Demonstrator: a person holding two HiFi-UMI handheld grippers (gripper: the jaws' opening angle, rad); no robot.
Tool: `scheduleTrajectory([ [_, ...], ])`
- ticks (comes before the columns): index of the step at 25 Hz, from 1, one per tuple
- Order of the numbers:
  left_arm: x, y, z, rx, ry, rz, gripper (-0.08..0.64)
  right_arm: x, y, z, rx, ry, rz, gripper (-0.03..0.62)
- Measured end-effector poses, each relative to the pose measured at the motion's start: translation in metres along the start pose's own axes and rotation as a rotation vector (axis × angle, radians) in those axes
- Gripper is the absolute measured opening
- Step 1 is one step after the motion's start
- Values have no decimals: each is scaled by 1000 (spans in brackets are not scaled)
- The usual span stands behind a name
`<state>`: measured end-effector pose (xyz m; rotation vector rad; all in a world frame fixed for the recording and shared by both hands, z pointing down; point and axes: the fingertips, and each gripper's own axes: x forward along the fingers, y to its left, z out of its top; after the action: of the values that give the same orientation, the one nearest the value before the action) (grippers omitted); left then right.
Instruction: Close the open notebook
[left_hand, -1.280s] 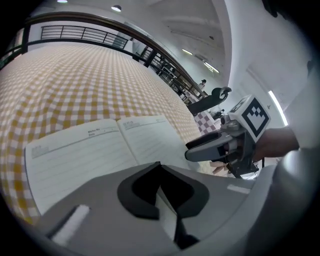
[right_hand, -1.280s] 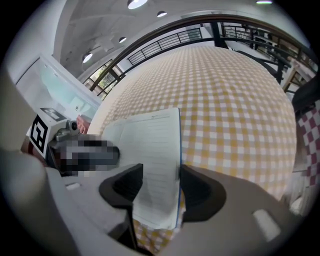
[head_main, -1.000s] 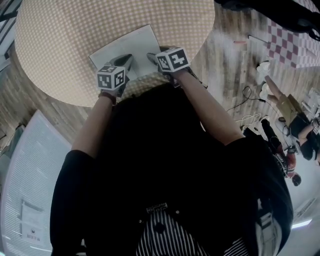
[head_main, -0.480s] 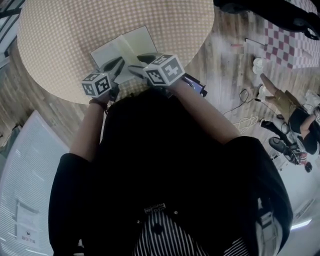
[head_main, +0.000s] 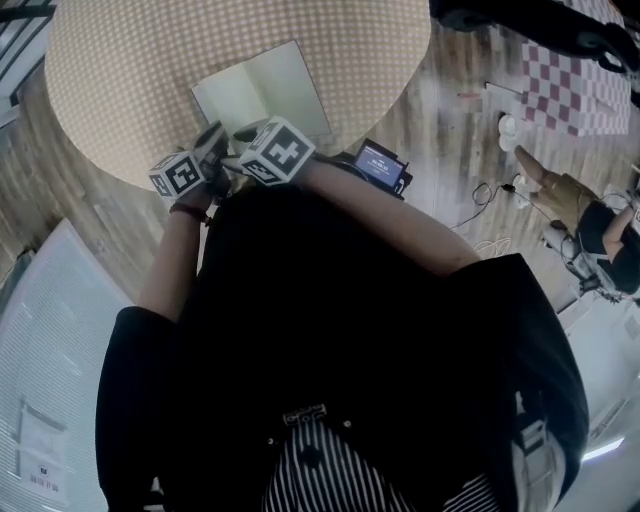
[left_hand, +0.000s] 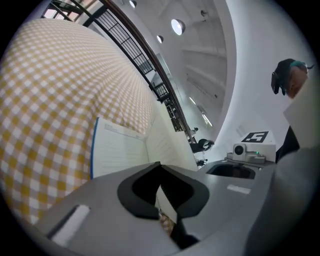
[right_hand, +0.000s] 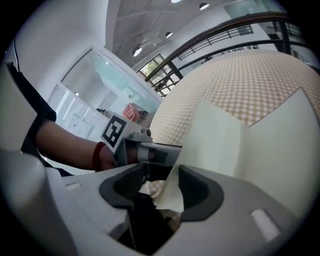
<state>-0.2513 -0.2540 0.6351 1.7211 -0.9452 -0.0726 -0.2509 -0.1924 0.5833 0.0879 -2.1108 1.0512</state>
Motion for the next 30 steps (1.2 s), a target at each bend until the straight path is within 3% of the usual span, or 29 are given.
scheduleTrajectory([
  [7, -26, 14, -3, -54, -32, 4, 2, 25, 8, -14, -42, 91, -19, 222],
  [11, -38, 31, -11, -109, -39, 77, 3, 43, 4, -22, -56, 137, -55, 222],
  [14, -55, 35, -15, -128, -61, 91, 3, 46, 23, -29, -95, 165, -23, 222],
  [18, -80, 30, -12, -121, -84, 74, 3, 35, 63, -17, -131, 124, 84, 211],
  [22, -102, 24, -5, -109, -116, 74, 3, 22, 87, -6, -84, 73, 188, 169],
  [26, -112, -4, 6, -55, -134, 21, 3, 4, 85, 5, -60, 9, 181, 82],
  [28, -115, -24, 16, -16, -151, -4, 3, -10, 89, 15, -77, -32, 179, 3],
  [30, -120, -46, 34, 54, -174, -18, 3, -31, 99, 37, -95, -136, 190, 2],
])
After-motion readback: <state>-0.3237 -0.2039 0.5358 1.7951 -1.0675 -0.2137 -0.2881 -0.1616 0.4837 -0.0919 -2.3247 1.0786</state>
